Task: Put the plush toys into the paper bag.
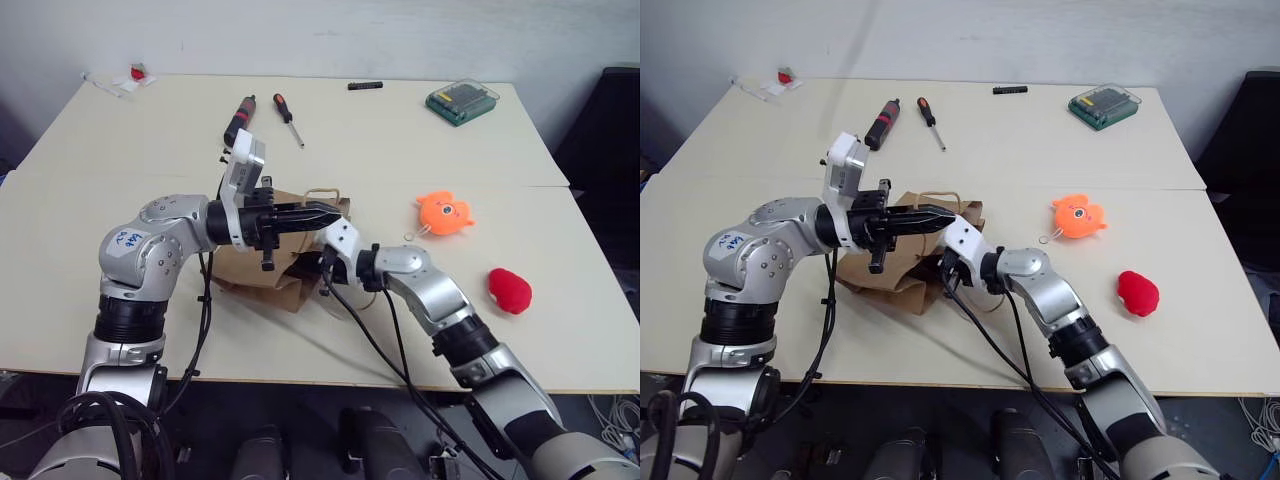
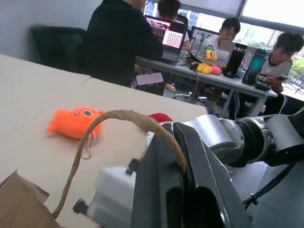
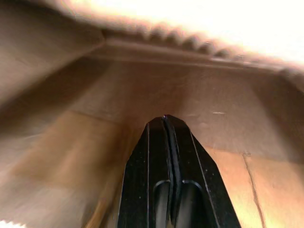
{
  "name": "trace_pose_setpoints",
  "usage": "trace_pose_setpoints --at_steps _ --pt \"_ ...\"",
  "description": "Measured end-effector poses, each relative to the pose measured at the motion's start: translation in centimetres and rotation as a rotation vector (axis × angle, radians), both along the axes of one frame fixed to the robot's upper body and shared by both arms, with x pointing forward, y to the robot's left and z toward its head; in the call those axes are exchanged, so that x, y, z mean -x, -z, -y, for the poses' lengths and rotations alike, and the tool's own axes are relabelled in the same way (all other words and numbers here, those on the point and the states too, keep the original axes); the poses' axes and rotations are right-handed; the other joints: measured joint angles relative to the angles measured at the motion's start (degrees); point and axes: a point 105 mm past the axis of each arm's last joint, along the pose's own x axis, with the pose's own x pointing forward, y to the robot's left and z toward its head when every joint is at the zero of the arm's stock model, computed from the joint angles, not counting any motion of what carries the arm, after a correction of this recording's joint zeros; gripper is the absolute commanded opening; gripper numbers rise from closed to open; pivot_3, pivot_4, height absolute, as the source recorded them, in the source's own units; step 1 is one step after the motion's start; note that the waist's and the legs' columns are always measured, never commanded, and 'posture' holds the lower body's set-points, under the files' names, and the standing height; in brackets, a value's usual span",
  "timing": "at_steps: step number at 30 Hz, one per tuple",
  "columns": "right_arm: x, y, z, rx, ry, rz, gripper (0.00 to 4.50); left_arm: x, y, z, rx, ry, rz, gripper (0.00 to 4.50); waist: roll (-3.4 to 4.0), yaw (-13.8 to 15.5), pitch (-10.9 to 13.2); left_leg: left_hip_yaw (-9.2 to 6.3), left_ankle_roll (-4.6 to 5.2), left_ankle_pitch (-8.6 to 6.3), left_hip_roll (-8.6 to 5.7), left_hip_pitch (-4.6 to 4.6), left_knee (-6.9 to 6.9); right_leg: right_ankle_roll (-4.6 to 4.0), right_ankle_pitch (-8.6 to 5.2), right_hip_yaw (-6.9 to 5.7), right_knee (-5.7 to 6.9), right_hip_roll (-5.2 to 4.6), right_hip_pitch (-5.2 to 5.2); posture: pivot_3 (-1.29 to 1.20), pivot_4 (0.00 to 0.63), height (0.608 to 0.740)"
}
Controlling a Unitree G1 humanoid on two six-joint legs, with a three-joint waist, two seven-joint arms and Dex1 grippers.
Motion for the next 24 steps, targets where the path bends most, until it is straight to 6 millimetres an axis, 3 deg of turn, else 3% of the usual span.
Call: trace_pose_setpoints --at_steps 2,7,15,20,24 --pt "0.0 1.2 0.1 0.087 -0.03 0.018 0.03 -0.2 -0.6 0.0 0.026 -0.013 -0.003 0.0 0.0 0.05 0.0 -0.01 0.0 0.0 0.0 0.0 0.0 0.0 0.0 0.0 0.0 -0.01 0.0 0.0 0.15 0.74" --pt "0.0 1.0 -0.1 0.176 -0.109 0.103 0.03 -0.6 -3.6 -0.4 0.11 -0.036 0.024 0.0 0.0 -0.04 -0.01 -0.01 0.0 0.0 0.0 0.01 0.03 0.0 0.0 -0.01 0.03 -0.01 0.0 0.0 0.15 0.74" --pt "-0.3 1.0 -0.7 0.215 -0.178 0.061 0.03 1.4 -3.8 1.1 0.094 0.052 0.034 0.0 0.01 -0.4 -0.01 -0.01 -0.05 0.02 0.0 0.05 0.04 0.0 0.0 0.0 0.08 -0.02 0.02 0.0 0.15 0.74" --pt "0.9 1.3 -1.2 0.109 -0.233 -0.258 0.03 2.5 -1.0 1.9 0.003 0.103 0.017 0.0 0.02 -1.17 -0.01 -0.03 -0.09 0.05 0.02 0.07 -0.01 -0.05 -0.02 -0.02 0.12 -0.01 0.02 0.0 0.15 0.74" --pt "1.9 1.0 -1.7 -0.01 -0.265 -0.504 0.03 2.4 -0.5 1.9 -0.013 0.097 0.037 0.0 0.03 -1.3 -0.01 -0.05 -0.1 0.05 0.03 0.05 -0.01 -0.06 -0.03 -0.02 0.12 -0.01 0.0 0.0 0.15 0.74"
